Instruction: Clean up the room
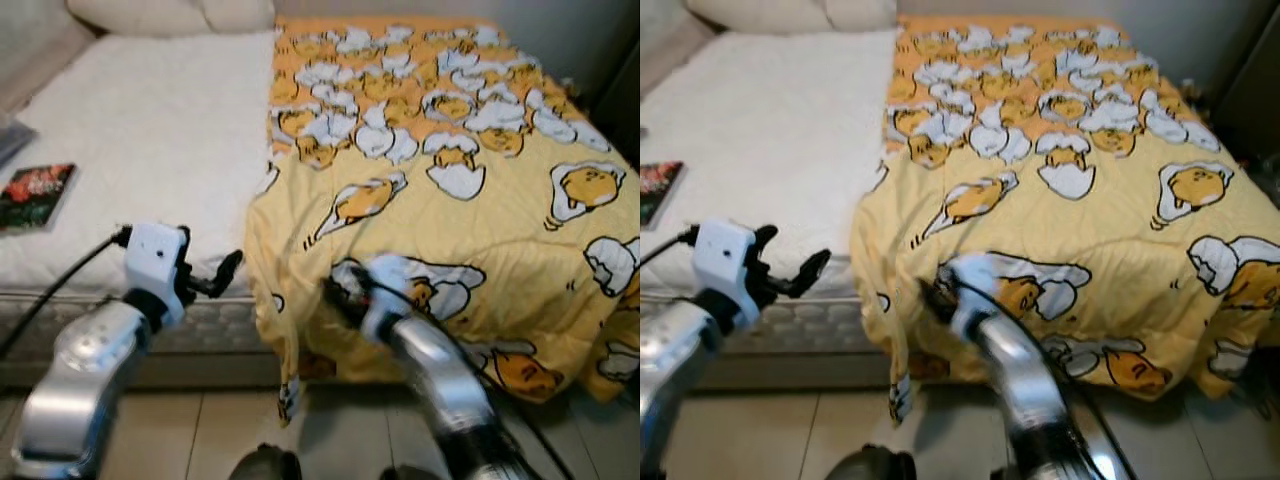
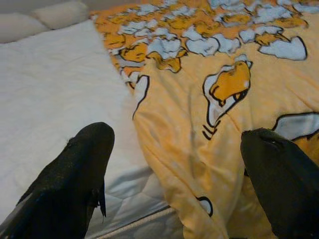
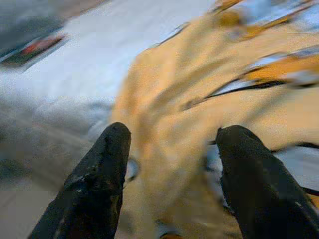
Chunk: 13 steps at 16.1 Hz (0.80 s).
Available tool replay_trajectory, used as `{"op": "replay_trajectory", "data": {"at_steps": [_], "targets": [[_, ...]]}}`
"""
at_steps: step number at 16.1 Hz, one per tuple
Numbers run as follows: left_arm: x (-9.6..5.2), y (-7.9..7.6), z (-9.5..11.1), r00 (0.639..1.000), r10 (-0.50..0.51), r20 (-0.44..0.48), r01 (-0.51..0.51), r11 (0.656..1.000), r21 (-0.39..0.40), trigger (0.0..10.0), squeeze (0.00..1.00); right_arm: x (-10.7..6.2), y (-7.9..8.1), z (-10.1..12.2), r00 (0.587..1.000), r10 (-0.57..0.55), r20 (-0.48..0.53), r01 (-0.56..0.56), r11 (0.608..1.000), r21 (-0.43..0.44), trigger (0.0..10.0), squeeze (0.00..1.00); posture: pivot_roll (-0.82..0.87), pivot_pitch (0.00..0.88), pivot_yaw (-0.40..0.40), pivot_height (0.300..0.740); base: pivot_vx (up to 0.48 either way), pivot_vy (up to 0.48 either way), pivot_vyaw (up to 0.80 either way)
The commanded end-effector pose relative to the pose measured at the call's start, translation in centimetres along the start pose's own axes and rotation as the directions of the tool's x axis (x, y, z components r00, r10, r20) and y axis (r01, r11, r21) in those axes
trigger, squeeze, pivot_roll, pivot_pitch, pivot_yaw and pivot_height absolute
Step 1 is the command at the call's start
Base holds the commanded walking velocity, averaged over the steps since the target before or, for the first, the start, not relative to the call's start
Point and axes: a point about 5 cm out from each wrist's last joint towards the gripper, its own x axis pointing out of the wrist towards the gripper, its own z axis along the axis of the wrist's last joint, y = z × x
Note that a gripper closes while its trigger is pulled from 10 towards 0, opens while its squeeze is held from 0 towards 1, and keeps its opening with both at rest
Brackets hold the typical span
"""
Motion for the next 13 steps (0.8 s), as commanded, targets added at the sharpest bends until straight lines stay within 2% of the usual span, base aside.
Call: {"op": "replay_trajectory", "data": {"at_steps": [1,4,7,9,12,13], "targets": [[0.2,-0.3,-0.5,1.0,0.029,-0.006,-0.029,1.0,0.009,10.0,0.0,-0.5,-0.3,1.3,0.997,-0.055,0.061,0.054,0.998,0.012,10.0,1.0,-0.02,0.0,0.078,0.74,0.0,0.0,0.0],[0.4,-1.6,-1.5,0.998,0.064,-0.017,-0.064,0.998,-0.007,10.0,0.0,-3.5,-2.9,2.4,0.971,-0.207,0.117,0.21,0.977,-0.019,10.0,1.0,-0.04,0.0,0.094,0.74,0.0,0.0,0.0],[0.1,-1.6,-2.1,0.99,0.136,-0.027,-0.136,0.991,-0.009,10.0,0.0,-5.4,-4.0,2.3,0.949,-0.305,0.086,0.309,0.95,-0.038,10.0,1.0,-0.04,0.0,0.094,0.74,0.0,0.0,0.0],[-0.5,-1.1,-2.4,0.982,0.189,-0.031,-0.19,0.982,-0.023,10.0,0.0,-6.0,-4.4,2.2,0.925,-0.375,0.07,0.378,0.925,-0.042,10.0,1.0,-0.03,0.0,0.086,0.74,0.0,0.0,0.0],[-0.9,-0.8,-2.4,0.975,0.222,-0.031,-0.223,0.972,-0.078,10.0,0.0,-6.4,-4.2,2.2,0.921,-0.381,0.076,0.384,0.923,-0.03,10.0,1.0,-0.02,0.0,0.079,0.74,0.0,0.0,0.0],[-0.9,-0.7,-2.5,0.972,0.23,-0.037,-0.233,0.965,-0.118,10.0,0.0,-6.3,-3.9,2.1,0.931,-0.359,0.07,0.36,0.933,-0.013,10.0,1.0,-0.02,0.0,0.076,0.74,0.0,0.0,0.0]]}}
